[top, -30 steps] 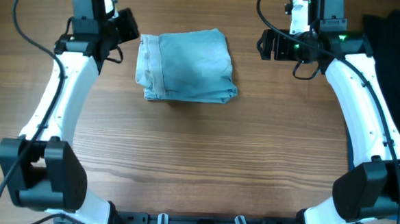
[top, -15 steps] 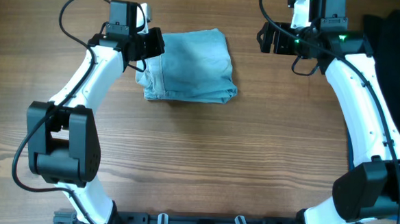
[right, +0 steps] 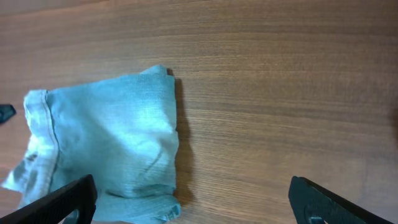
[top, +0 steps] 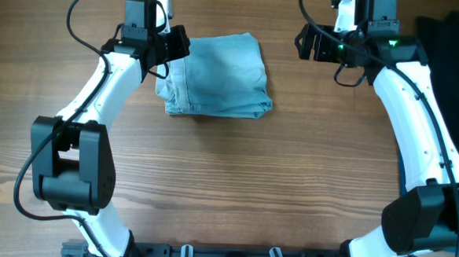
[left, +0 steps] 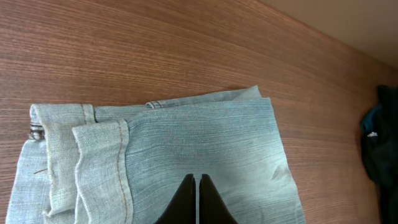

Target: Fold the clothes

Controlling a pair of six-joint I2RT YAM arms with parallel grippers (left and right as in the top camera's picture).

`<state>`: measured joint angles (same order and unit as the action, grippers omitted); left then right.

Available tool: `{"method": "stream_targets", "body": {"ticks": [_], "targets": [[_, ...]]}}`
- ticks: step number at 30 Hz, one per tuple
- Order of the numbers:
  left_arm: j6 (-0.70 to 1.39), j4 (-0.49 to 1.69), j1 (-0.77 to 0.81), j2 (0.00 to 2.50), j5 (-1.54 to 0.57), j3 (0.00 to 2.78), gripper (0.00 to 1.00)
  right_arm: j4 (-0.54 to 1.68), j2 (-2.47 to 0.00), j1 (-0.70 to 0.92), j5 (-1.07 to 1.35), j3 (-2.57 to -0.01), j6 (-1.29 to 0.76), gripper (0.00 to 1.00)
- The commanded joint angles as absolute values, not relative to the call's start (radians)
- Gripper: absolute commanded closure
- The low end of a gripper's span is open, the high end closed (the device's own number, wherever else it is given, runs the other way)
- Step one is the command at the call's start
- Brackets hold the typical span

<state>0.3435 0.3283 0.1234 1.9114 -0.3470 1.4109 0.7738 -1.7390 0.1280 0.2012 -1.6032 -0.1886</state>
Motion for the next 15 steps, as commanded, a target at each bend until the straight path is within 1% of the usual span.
{"method": "stream_targets", "body": {"ticks": [1, 2, 3, 4, 5, 7, 9, 12, 15], "targets": [[0.356, 0.323, 0.129, 1.928, -0.371, 1.408, 0.96, 0.825, -1.727, 0.127, 0.239, -1.602, -0.331, 0.00], [0.355, 0.324, 0.129, 1.936, -0.370, 1.408, 0.96, 0.824, -1.730, 0.127, 0.259, -1.600, -0.342, 0.12], [0.352, 0.324, 0.129, 1.950, -0.370, 1.408, 0.96, 0.824, -1.732, 0.130, 0.291, -1.593, -0.342, 0.76], [0.352, 0.320, 0.129, 1.972, -0.371, 1.408, 0.96, 0.824, -1.740, 0.140, 0.343, -1.579, -0.339, 0.96], [0.352, 0.317, 0.130, 1.983, -0.371, 1.408, 0.96, 0.824, -1.745, 0.146, 0.361, -1.571, -0.338, 0.96], [0.353, 0.294, 0.131, 2.016, -0.371, 1.408, 0.96, 0.819, -1.761, 0.178, 0.403, -1.537, -0.267, 0.96], [0.353, 0.273, 0.131, 2.043, -0.371, 1.408, 0.96, 0.813, -1.809, 0.232, 0.477, -1.503, -0.113, 0.96], [0.352, 0.255, 0.131, 2.050, -0.369, 1.408, 0.96, 0.761, -1.900, 0.299, 0.480, -1.468, 0.061, 0.96], [0.352, 0.245, 0.131, 2.050, -0.358, 1.408, 0.96, 0.688, -1.996, 0.324, 0.480, -1.468, 0.105, 0.96]]}}
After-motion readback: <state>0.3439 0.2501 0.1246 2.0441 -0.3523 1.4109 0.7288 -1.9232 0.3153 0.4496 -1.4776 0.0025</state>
